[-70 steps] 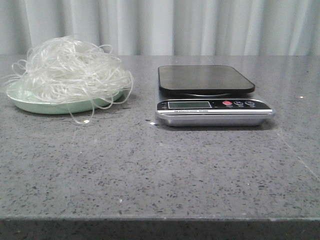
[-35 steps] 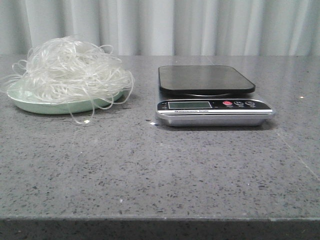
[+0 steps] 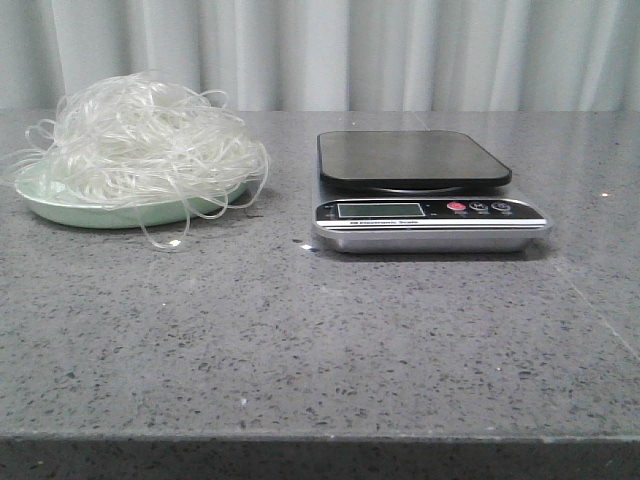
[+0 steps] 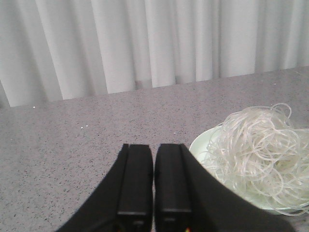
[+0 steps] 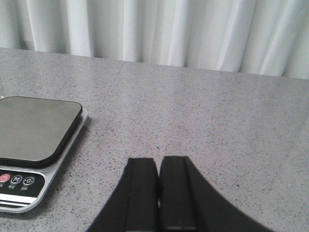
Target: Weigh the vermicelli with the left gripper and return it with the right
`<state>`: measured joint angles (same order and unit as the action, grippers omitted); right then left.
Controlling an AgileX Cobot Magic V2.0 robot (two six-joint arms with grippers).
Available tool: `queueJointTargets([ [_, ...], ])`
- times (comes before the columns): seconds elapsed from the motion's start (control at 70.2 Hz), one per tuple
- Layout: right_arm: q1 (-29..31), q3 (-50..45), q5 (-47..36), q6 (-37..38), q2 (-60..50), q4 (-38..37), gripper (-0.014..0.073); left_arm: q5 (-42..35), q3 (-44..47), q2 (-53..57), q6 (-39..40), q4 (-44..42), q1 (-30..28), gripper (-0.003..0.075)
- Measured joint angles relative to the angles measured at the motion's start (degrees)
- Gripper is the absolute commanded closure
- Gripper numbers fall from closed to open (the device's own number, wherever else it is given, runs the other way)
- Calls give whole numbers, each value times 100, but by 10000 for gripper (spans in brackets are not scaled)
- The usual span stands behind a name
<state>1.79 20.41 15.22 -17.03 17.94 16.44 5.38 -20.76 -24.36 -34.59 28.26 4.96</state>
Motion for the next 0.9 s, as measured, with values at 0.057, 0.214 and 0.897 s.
queueJointTargets([
  [0.057, 0, 0, 0, 0, 0, 0, 442, 0, 0, 0, 0, 0, 0, 583],
  [0.214, 0, 0, 0, 0, 0, 0, 442, 0, 0, 0, 0, 0, 0, 583],
  [0.897, 0, 0, 0, 0, 0, 0, 442, 20, 109, 202, 2292, -2313, 0, 583],
])
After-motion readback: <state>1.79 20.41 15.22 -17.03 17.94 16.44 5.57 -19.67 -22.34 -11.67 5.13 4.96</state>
